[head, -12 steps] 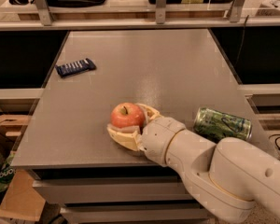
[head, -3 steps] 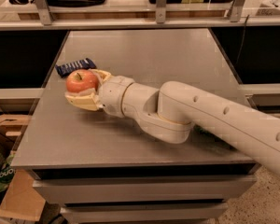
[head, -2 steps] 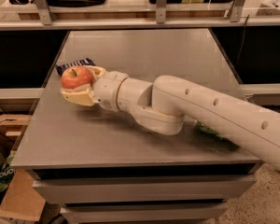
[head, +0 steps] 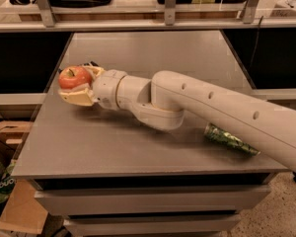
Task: Move apple near rxbar blueberry
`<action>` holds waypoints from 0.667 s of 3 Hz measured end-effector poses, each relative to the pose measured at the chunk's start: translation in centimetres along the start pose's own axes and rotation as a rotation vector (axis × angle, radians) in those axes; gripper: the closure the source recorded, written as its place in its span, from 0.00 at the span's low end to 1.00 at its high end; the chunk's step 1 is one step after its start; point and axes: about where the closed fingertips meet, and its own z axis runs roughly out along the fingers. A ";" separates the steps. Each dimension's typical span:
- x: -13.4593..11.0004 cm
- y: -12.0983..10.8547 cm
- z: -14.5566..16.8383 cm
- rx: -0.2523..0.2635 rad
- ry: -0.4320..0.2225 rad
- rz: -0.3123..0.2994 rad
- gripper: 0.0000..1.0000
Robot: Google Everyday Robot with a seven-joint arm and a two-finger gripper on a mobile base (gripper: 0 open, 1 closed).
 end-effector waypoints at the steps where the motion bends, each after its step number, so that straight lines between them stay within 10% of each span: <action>1: 0.6 -0.8 0.9 -0.014 0.000 0.011 1.00; 2: 1.2 -1.6 1.5 -0.019 0.006 0.024 1.00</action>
Offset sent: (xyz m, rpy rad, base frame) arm 0.0365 0.0043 -0.0196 0.0005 0.0456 0.0116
